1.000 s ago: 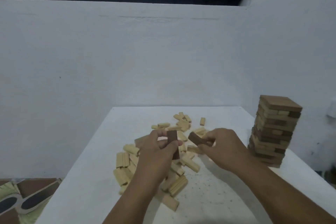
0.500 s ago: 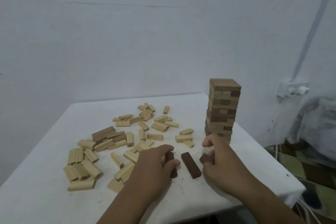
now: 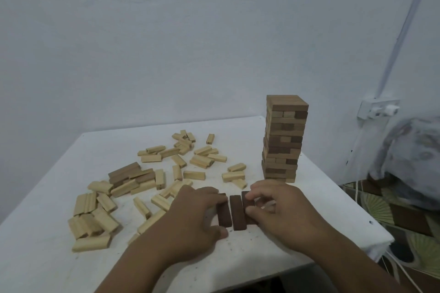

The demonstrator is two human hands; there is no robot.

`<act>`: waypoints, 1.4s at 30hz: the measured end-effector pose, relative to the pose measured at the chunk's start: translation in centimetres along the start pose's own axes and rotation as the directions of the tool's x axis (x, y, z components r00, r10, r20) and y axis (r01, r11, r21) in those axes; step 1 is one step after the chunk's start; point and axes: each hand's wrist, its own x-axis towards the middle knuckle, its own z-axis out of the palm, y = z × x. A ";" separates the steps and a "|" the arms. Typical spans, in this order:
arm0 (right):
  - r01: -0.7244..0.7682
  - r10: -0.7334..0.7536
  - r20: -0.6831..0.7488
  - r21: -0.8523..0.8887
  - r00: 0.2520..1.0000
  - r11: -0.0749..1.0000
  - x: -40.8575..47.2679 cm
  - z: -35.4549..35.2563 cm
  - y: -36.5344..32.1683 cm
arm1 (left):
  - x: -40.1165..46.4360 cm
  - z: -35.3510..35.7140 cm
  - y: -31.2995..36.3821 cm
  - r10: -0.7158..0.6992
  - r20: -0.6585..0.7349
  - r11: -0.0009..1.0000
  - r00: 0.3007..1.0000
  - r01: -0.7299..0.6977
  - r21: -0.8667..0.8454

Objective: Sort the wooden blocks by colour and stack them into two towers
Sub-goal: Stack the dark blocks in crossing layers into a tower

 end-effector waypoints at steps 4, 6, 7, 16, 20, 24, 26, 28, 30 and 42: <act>-0.047 0.027 0.222 0.084 0.975 0.995 0.2 -1.3 0.1 | 0.2 0.4 -0.3 0.017 -0.017 1.000 1.000 -0.018 -0.004; -0.038 0.015 0.269 0.082 0.963 0.996 0.3 -1.6 -0.2 | 0.4 0.6 -0.5 0.013 -0.022 0.998 1.000 -0.014 -0.054; -0.018 -0.004 0.268 0.080 0.963 0.997 0.3 -1.6 -0.4 | 0.5 0.7 -0.6 0.018 -0.026 0.997 1.000 -0.019 -0.069; 0.021 -0.029 0.179 0.043 0.983 0.999 0.6 -0.3 -0.1 | 1.0 0.9 -0.9 0.058 -0.061 0.988 0.996 -0.066 -0.137; 0.037 -0.046 0.089 0.102 0.995 0.994 0.2 0.0 0.3 | 0.8 0.8 -0.8 0.079 -0.057 0.980 0.995 -0.088 -0.180; 0.057 -0.067 0.059 0.147 0.996 0.988 -0.3 0.1 0.6 | 0.7 0.7 -0.6 0.088 -0.052 0.973 0.995 -0.097 -0.212; 0.077 -0.085 0.047 0.154 0.995 0.985 -0.4 0.2 0.6 | 0.7 0.6 -0.5 0.088 -0.040 0.968 0.995 -0.095 -0.232; 0.105 -0.110 0.018 0.178 0.994 0.978 -0.5 0.2 0.7 | 0.7 0.4 -0.5 0.079 -0.039 0.962 0.996 -0.086 -0.259; 0.159 -0.155 -0.036 0.218 0.987 0.963 -0.7 0.1 0.6 | 0.7 0.1 -0.4 0.072 -0.064 0.959 0.995 -0.086 -0.270; 0.545 -0.331 -0.612 0.199 0.718 0.814 0.4 -4.5 -2.2 | 4.4 -7.0 4.7 0.179 -0.318 0.904 0.931 -0.283 -0.320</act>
